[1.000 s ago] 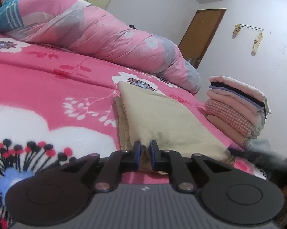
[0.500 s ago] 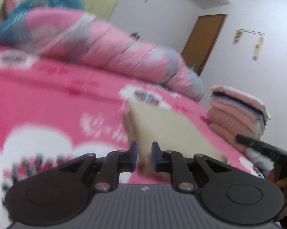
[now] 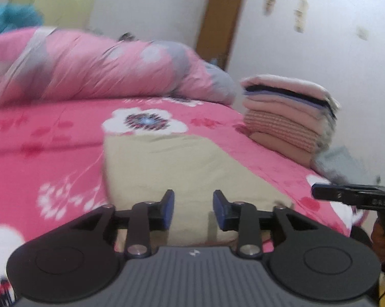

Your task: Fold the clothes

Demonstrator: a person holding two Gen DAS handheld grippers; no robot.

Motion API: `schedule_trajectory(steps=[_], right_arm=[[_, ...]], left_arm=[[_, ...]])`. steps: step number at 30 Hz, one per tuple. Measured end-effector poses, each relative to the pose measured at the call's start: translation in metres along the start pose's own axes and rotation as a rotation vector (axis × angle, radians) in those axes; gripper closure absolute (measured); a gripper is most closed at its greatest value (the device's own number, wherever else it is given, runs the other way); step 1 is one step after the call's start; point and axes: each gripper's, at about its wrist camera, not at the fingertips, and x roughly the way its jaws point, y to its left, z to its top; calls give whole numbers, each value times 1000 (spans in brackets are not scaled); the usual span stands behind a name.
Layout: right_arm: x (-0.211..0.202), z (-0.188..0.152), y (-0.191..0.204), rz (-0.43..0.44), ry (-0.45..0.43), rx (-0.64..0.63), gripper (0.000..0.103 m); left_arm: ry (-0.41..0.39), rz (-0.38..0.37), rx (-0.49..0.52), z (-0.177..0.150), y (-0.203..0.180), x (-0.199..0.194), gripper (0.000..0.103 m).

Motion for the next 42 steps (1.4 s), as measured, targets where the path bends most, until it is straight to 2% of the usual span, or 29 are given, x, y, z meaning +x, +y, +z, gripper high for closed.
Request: schedule_trajectory(steps=[5, 9, 12, 19, 21, 24, 28, 29, 33, 35, 38, 42], right_arm=[[12, -25, -14, 10, 137, 39, 82], [21, -33, -20, 29, 152, 84, 90], [27, -33, -24, 58, 143, 107, 92], [31, -35, -35, 124, 131, 158, 93], [31, -36, -37, 130, 128, 168, 95], [30, -36, -38, 137, 126, 164, 95], [32, -36, -42, 154, 120, 170, 95], [33, -35, -42, 157, 111, 171, 95], [35, -30, -36, 195, 63, 164, 98], [38, -28, -32, 187, 59, 155, 98], [46, -26, -26, 152, 42, 151, 99], [53, -28, -11, 83, 9, 104, 100]], left_arm=[[62, -89, 237, 0, -52, 25, 53], [85, -15, 493, -13, -95, 46, 52], [107, 48, 633, -20, -117, 61, 52], [151, 97, 792, -29, -134, 86, 44], [155, 96, 795, -27, -135, 89, 42], [160, 83, 759, -21, -133, 94, 50], [134, 64, 729, -18, -132, 89, 66], [125, 60, 724, -17, -132, 87, 73], [106, 43, 698, -14, -129, 84, 77], [101, 34, 683, -14, -128, 84, 79], [95, 34, 667, -13, -125, 84, 84], [96, 13, 631, -8, -117, 84, 84]])
